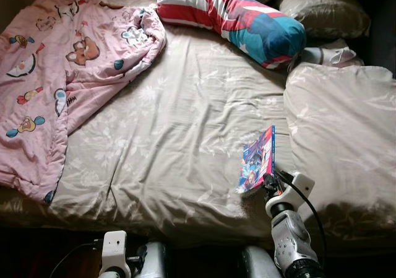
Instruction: Clean up the room
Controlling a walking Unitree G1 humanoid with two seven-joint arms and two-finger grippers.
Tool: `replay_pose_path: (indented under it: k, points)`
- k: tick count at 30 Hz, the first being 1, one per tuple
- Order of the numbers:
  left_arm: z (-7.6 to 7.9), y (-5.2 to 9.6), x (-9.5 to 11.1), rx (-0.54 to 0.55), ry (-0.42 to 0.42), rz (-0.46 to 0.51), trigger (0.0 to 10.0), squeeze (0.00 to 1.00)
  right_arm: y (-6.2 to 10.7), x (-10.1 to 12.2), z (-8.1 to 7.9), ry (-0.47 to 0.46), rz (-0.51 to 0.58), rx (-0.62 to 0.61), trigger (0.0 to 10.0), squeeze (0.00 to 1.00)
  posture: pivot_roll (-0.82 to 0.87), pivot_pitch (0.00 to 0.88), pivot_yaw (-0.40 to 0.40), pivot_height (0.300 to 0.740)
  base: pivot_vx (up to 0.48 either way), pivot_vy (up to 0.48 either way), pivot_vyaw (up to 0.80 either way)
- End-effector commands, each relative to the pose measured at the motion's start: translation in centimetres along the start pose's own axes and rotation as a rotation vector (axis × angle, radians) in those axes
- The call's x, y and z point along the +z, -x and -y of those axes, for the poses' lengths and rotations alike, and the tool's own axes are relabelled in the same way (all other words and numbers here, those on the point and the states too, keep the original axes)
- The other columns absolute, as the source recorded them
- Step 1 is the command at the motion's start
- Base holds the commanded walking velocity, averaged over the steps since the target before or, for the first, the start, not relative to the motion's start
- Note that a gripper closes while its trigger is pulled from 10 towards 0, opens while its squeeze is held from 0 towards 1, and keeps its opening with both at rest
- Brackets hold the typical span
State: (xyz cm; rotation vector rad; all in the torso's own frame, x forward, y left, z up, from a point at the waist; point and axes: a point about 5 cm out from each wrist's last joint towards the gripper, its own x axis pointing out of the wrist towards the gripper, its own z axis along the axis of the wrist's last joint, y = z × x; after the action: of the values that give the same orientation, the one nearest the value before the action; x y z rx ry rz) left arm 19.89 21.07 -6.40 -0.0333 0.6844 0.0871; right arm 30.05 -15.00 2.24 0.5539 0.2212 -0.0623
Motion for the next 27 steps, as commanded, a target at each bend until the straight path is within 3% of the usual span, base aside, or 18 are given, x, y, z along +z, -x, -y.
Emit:
replay_pose_path:
  k: [1,9,17,27]
  points:
    - [-0.6,1.0,-2.5,0.005,-0.017,-0.101,10.0,0.0,-0.5,0.9,-1.9,-0.017,0.054,0.104,10.0,0.0,0.0,0.233,0.04,0.637,0.0,0.0,0.0]
    - [-0.7,0.9,-2.4,0.007,-0.02,-0.102,10.0,0.0,-0.4,1.1,-3.4,-0.001,0.092,0.213,10.0,0.0,0.0,0.233,0.04,0.637,0.0,0.0,0.0]
    - [-0.6,0.9,-2.4,0.004,-0.024,-0.104,10.0,0.0,-0.1,0.4,-1.8,0.003,0.057,0.139,10.0,0.0,0.01,0.234,0.042,0.637,0.0,0.0,0.0]
    - [-0.6,0.9,-2.4,0.005,-0.026,-0.101,10.0,0.0,0.0,-0.1,-2.5,-0.007,0.032,0.21,10.0,0.0,0.0,0.24,0.044,0.637,0.0,0.0,0.0]
